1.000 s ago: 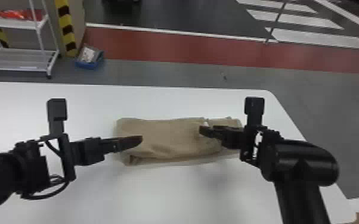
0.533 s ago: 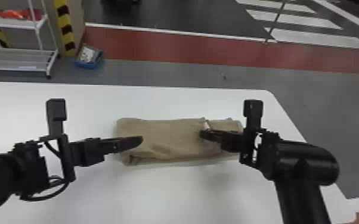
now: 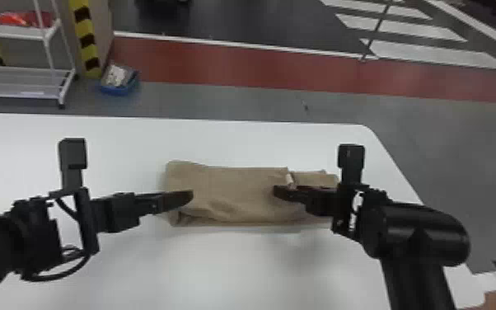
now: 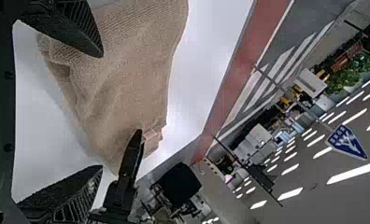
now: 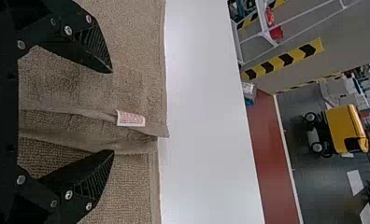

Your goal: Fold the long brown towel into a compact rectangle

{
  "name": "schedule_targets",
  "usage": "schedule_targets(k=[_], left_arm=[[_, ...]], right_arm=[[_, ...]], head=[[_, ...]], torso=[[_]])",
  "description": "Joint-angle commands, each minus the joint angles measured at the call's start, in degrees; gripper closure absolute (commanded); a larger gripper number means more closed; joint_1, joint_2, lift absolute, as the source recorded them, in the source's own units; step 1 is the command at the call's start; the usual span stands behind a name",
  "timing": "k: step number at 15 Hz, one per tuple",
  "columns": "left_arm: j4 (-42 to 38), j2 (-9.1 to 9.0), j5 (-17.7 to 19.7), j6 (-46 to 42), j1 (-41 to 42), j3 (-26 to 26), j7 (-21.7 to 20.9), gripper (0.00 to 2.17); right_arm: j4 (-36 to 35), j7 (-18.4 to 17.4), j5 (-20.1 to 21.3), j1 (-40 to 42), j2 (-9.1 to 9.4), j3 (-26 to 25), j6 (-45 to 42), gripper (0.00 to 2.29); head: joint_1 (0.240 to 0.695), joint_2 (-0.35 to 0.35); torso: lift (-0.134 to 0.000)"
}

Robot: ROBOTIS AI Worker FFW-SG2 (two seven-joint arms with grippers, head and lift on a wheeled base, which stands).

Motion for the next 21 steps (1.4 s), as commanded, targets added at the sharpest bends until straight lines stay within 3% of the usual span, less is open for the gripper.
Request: schedule_targets(k=[1, 5, 13, 21], left_arm=[[0.0, -0.09, -0.08, 0.0, 0.08, 0.0, 0.09, 0.03], [0.0, -0.18, -0.08, -0.18, 0.08, -0.18, 0.09, 0.03], [0.0, 0.0, 0.01, 0.0, 0.17, -0.18, -0.44, 0.03], [0.0, -0.09, 0.1, 0.53, 0.43, -0.18, -0.7, 0.03]], right_arm=[[-2.37, 0.44, -1.24, 1.05, 0.0, -1.27, -0.59, 0.31], [-5.36, 0.52, -1.68, 2.81, -0.09, -1.45, 0.99, 0.32], [-4.65, -0.44, -0.1, 1.4, -0.36, -0.57, 4.33, 0.39], [-4.65, -0.44, -0.54, 1.93, -0.36, -0.22, 6.79, 0.62]], head=[[0.695, -0.23], [0.695, -0.235], [0.695, -0.246], [0.695, -0.238]], torso=[[-0.123], [-0.123], [-0.123], [-0.123]])
